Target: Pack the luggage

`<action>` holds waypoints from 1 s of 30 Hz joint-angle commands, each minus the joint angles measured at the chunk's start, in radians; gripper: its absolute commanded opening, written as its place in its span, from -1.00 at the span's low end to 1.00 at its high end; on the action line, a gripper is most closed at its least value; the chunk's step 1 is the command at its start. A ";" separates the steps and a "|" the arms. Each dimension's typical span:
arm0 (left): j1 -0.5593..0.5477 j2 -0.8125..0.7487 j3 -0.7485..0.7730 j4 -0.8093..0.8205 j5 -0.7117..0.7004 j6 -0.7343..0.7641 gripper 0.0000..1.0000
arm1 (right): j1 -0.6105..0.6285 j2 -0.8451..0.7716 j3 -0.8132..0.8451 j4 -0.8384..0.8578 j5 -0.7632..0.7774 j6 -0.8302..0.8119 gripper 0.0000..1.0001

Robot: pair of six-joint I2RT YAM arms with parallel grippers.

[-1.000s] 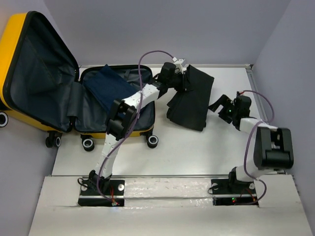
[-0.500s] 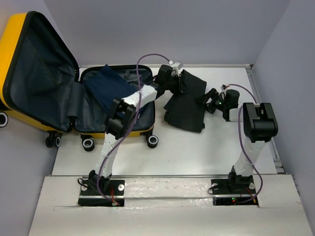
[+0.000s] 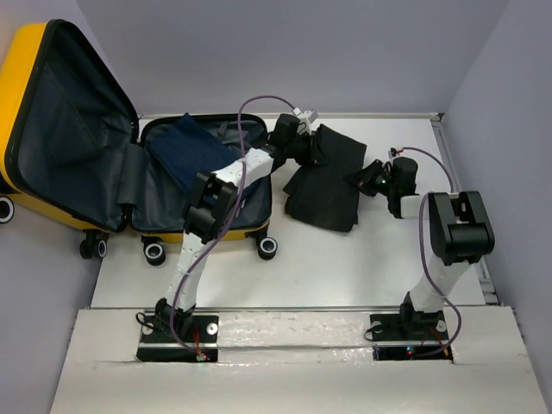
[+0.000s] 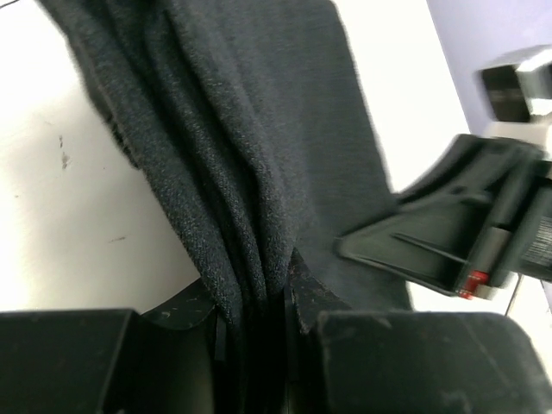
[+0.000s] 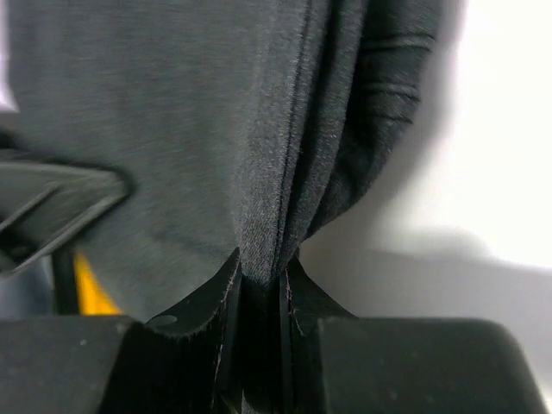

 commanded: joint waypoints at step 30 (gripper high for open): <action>0.712 -0.582 -0.468 -0.162 -0.356 0.146 -0.67 | 0.601 0.401 1.174 -0.667 0.150 -0.154 0.88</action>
